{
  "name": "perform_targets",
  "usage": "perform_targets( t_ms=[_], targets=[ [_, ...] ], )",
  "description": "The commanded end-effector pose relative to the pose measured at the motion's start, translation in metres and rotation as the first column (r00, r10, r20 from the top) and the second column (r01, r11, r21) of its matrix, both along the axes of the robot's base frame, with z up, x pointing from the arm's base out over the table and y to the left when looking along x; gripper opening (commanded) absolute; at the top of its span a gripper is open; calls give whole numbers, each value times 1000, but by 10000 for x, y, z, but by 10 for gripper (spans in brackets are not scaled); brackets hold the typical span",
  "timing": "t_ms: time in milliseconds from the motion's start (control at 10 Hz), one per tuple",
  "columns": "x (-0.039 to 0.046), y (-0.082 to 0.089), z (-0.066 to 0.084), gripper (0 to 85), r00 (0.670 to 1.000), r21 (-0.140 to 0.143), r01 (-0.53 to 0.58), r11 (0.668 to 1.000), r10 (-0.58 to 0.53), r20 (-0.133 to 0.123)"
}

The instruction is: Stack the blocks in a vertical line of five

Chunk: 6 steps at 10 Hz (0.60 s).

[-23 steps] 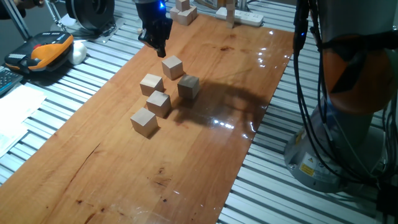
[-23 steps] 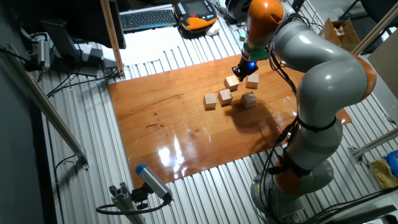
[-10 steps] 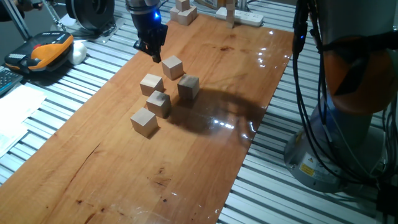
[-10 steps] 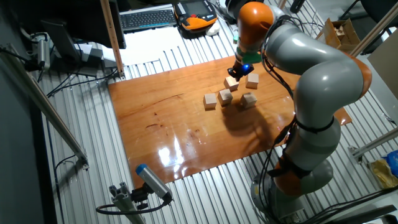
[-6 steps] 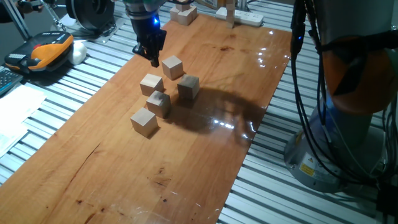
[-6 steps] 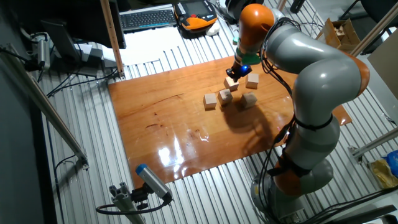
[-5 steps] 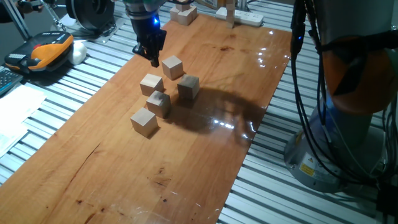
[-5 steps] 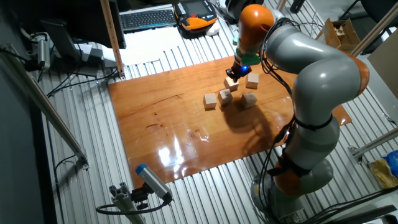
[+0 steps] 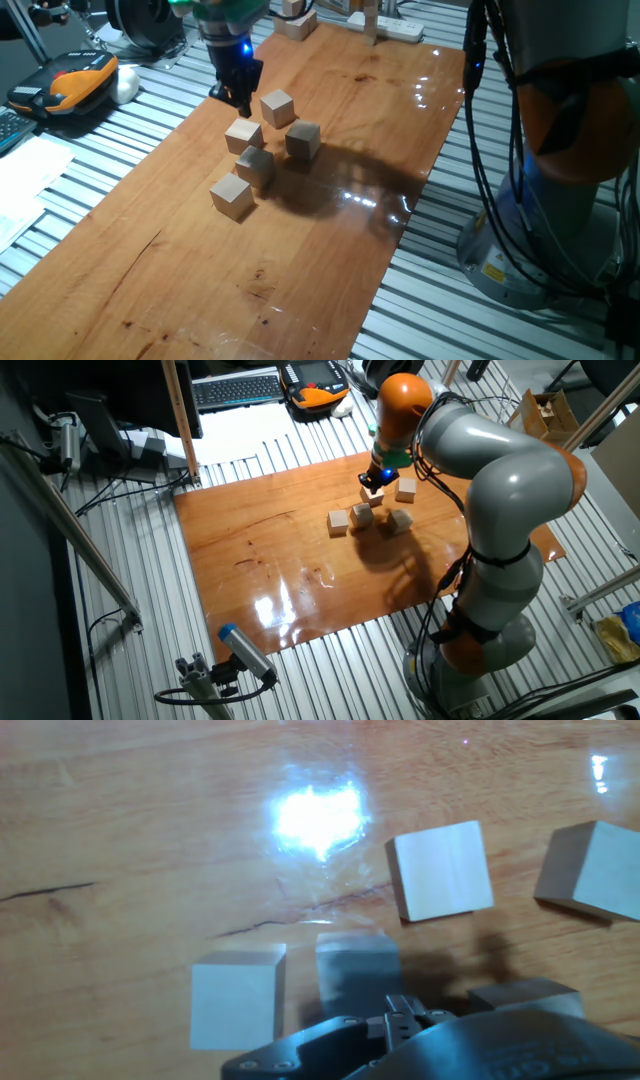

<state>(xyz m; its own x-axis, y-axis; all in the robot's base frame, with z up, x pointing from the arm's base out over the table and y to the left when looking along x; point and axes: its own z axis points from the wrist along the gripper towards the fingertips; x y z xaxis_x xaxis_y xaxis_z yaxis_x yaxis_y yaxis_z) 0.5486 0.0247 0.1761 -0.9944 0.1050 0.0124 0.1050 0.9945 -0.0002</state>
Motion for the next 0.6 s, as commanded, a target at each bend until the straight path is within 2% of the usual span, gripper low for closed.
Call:
perform_targets(
  t_ms=[0,100,500],
  targets=[
    [15,31,-53,0,1000,-6,0,1000,0,4],
    [26,52,-106,0,1000,-19,0,1000,0,11],
    [61,97,-274,0,1000,-5,0,1000,0,19]
  ],
)
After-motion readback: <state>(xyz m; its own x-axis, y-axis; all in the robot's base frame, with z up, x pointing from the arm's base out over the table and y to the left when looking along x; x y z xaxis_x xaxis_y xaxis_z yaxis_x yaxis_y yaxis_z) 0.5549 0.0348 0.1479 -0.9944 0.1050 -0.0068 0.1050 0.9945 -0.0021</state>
